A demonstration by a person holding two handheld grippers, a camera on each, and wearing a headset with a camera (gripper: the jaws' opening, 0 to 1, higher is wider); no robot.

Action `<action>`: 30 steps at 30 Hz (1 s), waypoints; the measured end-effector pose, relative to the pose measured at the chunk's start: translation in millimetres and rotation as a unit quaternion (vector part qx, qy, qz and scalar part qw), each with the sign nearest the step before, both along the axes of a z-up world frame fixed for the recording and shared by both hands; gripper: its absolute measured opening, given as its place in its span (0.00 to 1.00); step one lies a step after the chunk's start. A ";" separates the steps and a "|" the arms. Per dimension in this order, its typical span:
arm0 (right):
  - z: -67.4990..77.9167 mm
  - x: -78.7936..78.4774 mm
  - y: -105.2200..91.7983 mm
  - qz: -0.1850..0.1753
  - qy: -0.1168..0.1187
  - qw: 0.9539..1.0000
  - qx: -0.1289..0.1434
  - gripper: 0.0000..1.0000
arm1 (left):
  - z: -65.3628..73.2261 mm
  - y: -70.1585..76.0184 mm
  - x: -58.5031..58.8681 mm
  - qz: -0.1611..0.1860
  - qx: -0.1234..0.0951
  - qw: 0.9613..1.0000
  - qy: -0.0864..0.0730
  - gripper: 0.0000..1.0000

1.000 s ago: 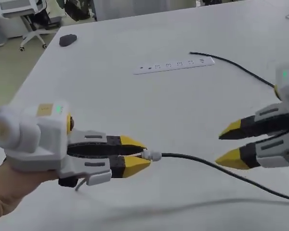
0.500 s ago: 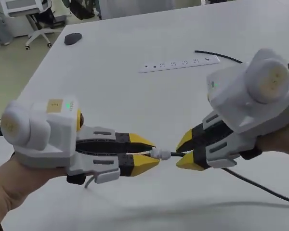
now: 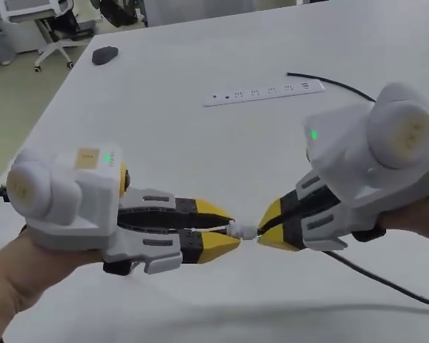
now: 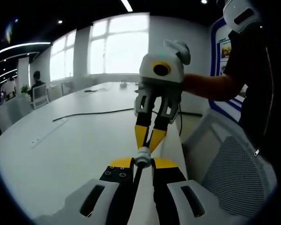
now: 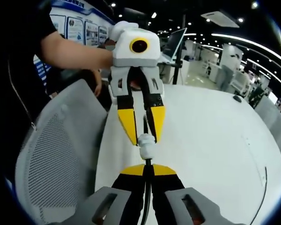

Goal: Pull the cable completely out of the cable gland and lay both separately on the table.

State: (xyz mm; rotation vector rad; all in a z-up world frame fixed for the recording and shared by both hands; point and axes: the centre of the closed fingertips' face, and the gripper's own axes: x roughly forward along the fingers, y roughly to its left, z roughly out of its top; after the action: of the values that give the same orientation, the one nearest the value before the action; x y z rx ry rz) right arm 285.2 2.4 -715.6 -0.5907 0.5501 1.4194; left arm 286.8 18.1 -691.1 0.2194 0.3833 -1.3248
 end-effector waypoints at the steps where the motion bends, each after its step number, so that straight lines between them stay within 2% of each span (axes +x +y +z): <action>1: -0.4 1.0 -3.8 -0.005 0.001 1.000 -0.001 0.00 | 0.4 0.9 0.4 0.001 0.001 1.000 -0.002 0.15; 4: -3.8 7.4 -21.2 -0.030 0.004 1.000 -0.008 0.00 | 1.2 7.0 1.6 0.007 0.007 1.000 -0.011 0.15; 9: -14.8 17.4 -57.4 -0.066 -0.005 0.997 -0.031 0.00 | 2.4 15.4 2.6 0.019 0.008 1.000 -0.022 0.15; 11: -19.1 19.8 -72.3 -0.084 0.000 0.996 -0.038 0.00 | 2.8 17.4 2.0 0.022 0.006 1.000 -0.021 0.15; 17: -31.9 28.3 -114.2 -0.129 -0.011 0.989 -0.078 0.00 | 5.2 28.1 3.0 0.039 -0.002 0.999 -0.017 0.15; 24: -35.8 30.5 -125.2 -0.137 -0.014 0.987 -0.089 0.00 | 5.8 34.3 2.3 0.053 -0.010 0.998 -0.015 0.15; 26: -37.5 28.3 -122.7 -0.132 -0.012 0.987 -0.091 0.00 | 4.9 34.9 1.3 0.053 -0.009 0.998 -0.014 0.15; 28: -42.8 26.3 -119.8 -0.127 -0.008 0.987 -0.098 0.00 | 2.7 36.5 1.7 0.055 -0.004 0.998 -0.014 0.15; 30: -50.7 24.4 -120.3 -0.128 0.000 0.985 -0.118 0.00 | 3.3 36.6 1.7 0.057 -0.008 0.998 -0.012 0.15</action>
State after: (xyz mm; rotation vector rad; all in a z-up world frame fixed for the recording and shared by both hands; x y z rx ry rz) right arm 309.7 -117.9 -766.3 -0.6819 0.7727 1.1188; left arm 288.6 54.7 -687.8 0.1969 0.3599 -1.2110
